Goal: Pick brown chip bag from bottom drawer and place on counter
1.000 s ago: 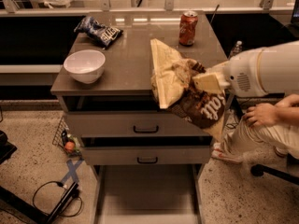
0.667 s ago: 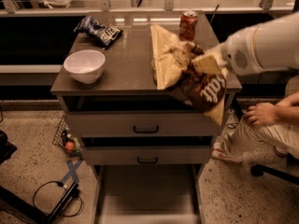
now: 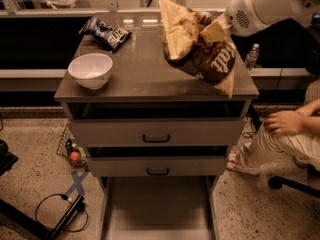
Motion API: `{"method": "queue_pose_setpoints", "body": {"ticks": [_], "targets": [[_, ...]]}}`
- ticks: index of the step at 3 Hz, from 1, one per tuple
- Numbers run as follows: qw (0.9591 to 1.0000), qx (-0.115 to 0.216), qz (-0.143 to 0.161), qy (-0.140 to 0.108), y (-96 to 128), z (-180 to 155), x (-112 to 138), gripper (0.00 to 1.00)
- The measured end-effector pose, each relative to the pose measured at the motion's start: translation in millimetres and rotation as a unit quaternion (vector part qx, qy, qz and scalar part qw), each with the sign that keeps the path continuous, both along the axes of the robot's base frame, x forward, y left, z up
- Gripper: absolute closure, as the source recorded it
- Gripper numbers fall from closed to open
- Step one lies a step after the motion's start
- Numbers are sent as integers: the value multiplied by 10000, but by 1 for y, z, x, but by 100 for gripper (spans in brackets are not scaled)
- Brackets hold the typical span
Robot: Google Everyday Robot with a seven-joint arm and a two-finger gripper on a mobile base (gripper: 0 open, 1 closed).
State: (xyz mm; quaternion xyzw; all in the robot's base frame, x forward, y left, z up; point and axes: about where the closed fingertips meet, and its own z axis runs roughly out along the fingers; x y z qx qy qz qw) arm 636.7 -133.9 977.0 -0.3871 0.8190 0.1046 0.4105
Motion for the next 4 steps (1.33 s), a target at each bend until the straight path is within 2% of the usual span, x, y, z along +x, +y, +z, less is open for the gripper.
{"method": "queue_pose_setpoints", "body": {"ticks": [1,2,4], "targets": [[9998,-183,-8,8,-2,-10,38,100],[9998,-177,5,10,0,-12,40,83],[9998,-179,38,31,4,-14,41,37]]}}
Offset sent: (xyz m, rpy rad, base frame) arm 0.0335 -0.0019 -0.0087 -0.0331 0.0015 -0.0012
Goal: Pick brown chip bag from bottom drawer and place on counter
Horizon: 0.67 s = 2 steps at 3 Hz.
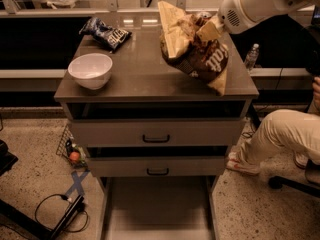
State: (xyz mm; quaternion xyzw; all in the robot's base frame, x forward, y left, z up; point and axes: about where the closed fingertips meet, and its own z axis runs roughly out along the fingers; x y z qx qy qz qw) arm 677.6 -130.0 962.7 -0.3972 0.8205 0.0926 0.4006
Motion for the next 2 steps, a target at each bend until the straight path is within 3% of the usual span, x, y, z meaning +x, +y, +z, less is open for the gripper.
{"method": "queue_pose_setpoints", "body": {"ticks": [1,2], "targets": [[10000,0,16,11,2,-1,0,13],[10000,5,36,37,5,-2,1,0]]}}
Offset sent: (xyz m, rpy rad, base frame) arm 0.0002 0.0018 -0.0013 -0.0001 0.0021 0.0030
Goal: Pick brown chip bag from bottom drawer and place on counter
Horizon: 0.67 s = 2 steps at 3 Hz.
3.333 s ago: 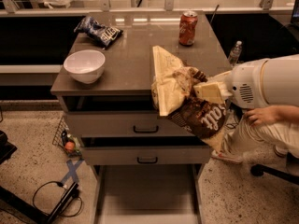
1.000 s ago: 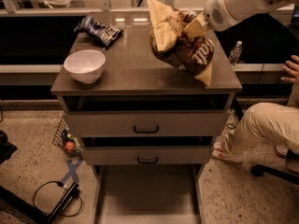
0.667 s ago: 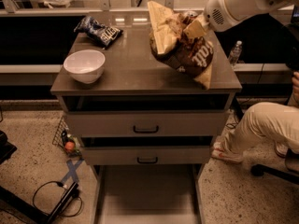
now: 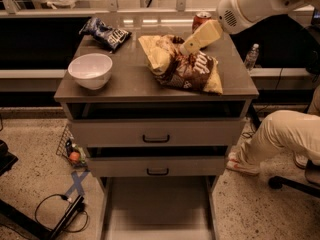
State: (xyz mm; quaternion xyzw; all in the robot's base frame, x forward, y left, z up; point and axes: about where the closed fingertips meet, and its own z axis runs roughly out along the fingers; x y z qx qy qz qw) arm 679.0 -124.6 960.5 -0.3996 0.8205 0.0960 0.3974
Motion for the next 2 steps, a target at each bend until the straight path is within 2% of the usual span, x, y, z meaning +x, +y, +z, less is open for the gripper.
{"method": "queue_pose_setpoints", "body": {"ticks": [1,2], "targets": [[10000,13,10,33,3,1,2,0],[9989,-72,-362,-285,0,73,12,0]]}}
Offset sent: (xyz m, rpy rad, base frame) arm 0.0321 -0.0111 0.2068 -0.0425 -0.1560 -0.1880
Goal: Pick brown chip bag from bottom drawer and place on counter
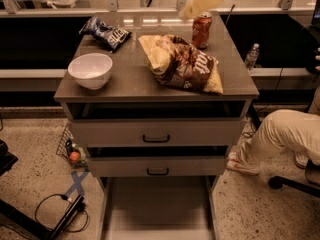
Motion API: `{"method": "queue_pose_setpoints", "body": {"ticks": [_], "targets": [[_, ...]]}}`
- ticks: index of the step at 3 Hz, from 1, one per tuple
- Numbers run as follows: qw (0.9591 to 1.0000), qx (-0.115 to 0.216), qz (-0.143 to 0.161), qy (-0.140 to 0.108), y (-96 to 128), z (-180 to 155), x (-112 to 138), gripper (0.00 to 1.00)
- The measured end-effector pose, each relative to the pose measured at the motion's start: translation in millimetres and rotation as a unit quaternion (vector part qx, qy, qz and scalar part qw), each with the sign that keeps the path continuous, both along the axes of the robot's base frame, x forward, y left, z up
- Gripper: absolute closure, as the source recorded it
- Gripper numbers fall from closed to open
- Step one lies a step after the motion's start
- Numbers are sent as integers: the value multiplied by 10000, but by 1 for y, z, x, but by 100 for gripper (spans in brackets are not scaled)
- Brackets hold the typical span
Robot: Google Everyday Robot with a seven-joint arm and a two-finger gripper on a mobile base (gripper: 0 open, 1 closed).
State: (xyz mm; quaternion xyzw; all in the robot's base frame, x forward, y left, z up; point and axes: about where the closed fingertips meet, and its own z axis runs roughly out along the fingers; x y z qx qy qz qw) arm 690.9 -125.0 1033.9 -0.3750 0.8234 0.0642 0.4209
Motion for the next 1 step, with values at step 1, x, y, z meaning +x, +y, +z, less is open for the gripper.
{"method": "queue_pose_setpoints", "body": {"ticks": [1], "targets": [[9963,30,-638,-576,-10,94,0,0]]}}
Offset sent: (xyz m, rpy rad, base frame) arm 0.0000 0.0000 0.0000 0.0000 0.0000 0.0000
